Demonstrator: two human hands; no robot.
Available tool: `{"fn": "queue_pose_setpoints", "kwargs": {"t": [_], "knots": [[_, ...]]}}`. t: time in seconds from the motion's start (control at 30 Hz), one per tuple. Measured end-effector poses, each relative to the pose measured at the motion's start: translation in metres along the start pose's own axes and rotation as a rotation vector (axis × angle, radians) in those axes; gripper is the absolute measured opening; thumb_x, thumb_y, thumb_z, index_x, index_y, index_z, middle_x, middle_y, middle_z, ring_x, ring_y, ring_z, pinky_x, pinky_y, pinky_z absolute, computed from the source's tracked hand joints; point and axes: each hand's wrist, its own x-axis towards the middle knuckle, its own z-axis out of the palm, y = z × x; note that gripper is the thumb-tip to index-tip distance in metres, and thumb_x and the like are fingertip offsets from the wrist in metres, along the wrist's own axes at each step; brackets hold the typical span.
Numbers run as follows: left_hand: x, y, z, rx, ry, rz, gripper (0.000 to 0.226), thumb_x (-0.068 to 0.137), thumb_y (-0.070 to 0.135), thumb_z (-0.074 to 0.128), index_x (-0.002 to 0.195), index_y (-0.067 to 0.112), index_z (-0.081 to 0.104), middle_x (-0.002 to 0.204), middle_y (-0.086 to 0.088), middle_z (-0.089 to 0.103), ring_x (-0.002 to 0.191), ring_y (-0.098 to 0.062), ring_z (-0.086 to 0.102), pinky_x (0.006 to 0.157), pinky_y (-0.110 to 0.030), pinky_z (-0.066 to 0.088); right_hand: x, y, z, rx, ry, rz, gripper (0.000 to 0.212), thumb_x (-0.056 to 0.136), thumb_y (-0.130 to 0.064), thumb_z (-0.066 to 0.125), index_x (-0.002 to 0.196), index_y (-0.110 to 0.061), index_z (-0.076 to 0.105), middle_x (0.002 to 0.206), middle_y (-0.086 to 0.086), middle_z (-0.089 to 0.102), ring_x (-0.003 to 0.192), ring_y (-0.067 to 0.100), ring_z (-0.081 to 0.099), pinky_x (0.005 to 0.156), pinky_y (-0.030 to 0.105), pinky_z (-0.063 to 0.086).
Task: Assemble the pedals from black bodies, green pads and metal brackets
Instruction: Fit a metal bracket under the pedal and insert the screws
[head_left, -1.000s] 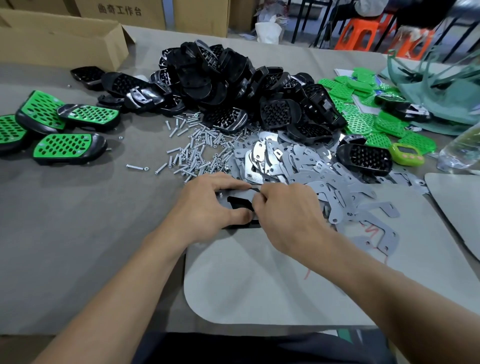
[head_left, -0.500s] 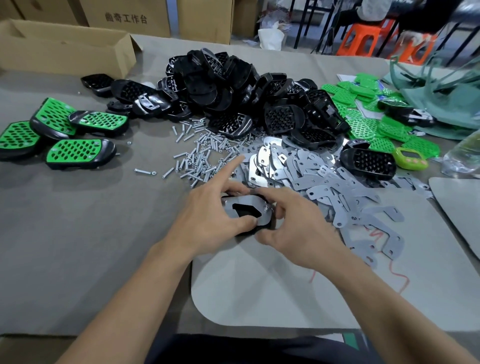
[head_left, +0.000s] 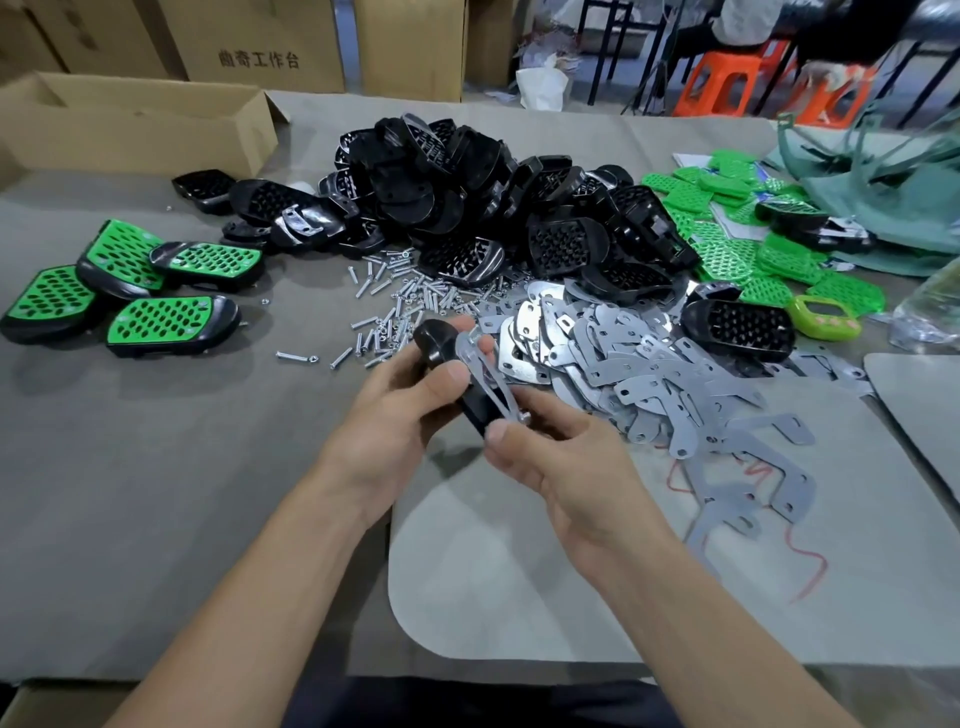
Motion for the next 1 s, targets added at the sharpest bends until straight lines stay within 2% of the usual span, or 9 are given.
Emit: {"fn": "queue_pose_setpoints", "kwargs": {"t": [0.07,0.17,0.23,0.37,0.53,0.67,0.73,0.9,1.0], "knots": [[-0.001,0.000,-0.001,0.011,-0.004,0.017,0.058,0.081,0.014,0.067,0.139,0.012,0.060,0.127,-0.011,0.071,0.118,-0.031,0.067,0.103,-0.045,0.053,-0.003,-0.003,0.001,-0.147,-0.044,-0.042,0.037,0.072,-0.016,0.082,0.108,-0.022,0.077,0.102,0.007,0.076,0.094,0.029,0.071,0.094,0.044,0.059],[-0.001,-0.001,-0.001,0.056,-0.029,0.055,0.064,0.075,0.009,0.071,0.138,0.017,0.062,0.129,-0.010,0.070,0.123,-0.033,0.065,0.106,-0.044,0.052,-0.001,-0.014,0.000,-0.238,0.055,-0.147,0.046,0.070,-0.028,0.077,0.115,-0.031,0.068,0.101,-0.007,0.074,0.092,0.013,0.070,0.081,0.025,0.058],[0.000,-0.002,-0.002,0.079,-0.071,0.070,0.075,0.068,0.008,0.078,0.141,0.017,0.060,0.130,-0.011,0.070,0.126,-0.032,0.063,0.106,-0.042,0.052,0.003,-0.029,0.002,-0.398,0.055,-0.289,0.025,0.079,-0.021,0.074,0.102,-0.030,0.071,0.097,-0.008,0.074,0.090,0.008,0.069,0.077,0.020,0.054],[-0.001,-0.001,-0.006,0.072,-0.175,0.067,0.087,0.061,0.015,0.080,0.145,0.015,0.056,0.133,-0.015,0.067,0.122,-0.032,0.062,0.103,-0.042,0.052,0.013,-0.045,0.004,-0.665,0.025,-0.349,0.020,0.088,-0.008,0.070,0.081,-0.026,0.069,0.074,-0.005,0.070,0.070,0.016,0.067,0.074,0.041,0.059],[-0.001,-0.002,-0.007,0.085,-0.198,0.059,0.085,0.058,0.011,0.082,0.141,0.016,0.062,0.127,-0.013,0.069,0.116,-0.028,0.064,0.094,-0.037,0.055,0.015,-0.044,0.003,-0.839,0.063,-0.437,0.019,0.088,-0.015,0.072,0.084,-0.031,0.063,0.072,-0.012,0.065,0.064,0.010,0.062,0.060,0.022,0.047],[-0.002,-0.002,-0.006,0.135,-0.197,0.101,0.088,0.058,0.012,0.084,0.142,0.012,0.059,0.136,-0.024,0.063,0.126,-0.041,0.059,0.113,-0.055,0.041,0.015,-0.043,0.002,-1.005,0.079,-0.537,0.016,0.091,-0.018,0.068,0.084,-0.030,0.060,0.075,-0.017,0.059,0.065,0.007,0.053,0.058,0.027,0.045],[-0.001,-0.003,-0.007,0.157,-0.208,0.110,0.089,0.058,0.011,0.084,0.143,0.011,0.058,0.137,-0.024,0.062,0.131,-0.047,0.054,0.115,-0.060,0.037,0.014,-0.040,0.003,-1.015,0.106,-0.531,0.013,0.093,-0.020,0.066,0.086,-0.029,0.061,0.071,-0.014,0.059,0.066,0.006,0.053,0.058,0.025,0.044],[0.000,-0.003,-0.005,0.229,-0.206,0.122,0.091,0.056,0.012,0.085,0.143,0.008,0.056,0.131,-0.014,0.068,0.123,-0.029,0.063,0.107,-0.041,0.045,0.012,-0.039,0.008,-0.956,0.167,-0.430,0.014,0.092,-0.017,0.063,0.080,-0.023,0.067,0.060,-0.005,0.061,0.061,0.017,0.058,0.062,0.033,0.049],[0.000,-0.003,-0.004,0.236,-0.202,0.134,0.090,0.056,0.010,0.084,0.142,0.007,0.057,0.131,-0.012,0.068,0.122,-0.026,0.063,0.104,-0.034,0.046,0.011,-0.043,0.009,-0.921,0.158,-0.351,0.020,0.091,-0.016,0.062,0.072,-0.022,0.068,0.055,0.001,0.065,0.051,0.013,0.056,0.052,0.028,0.043]]}}
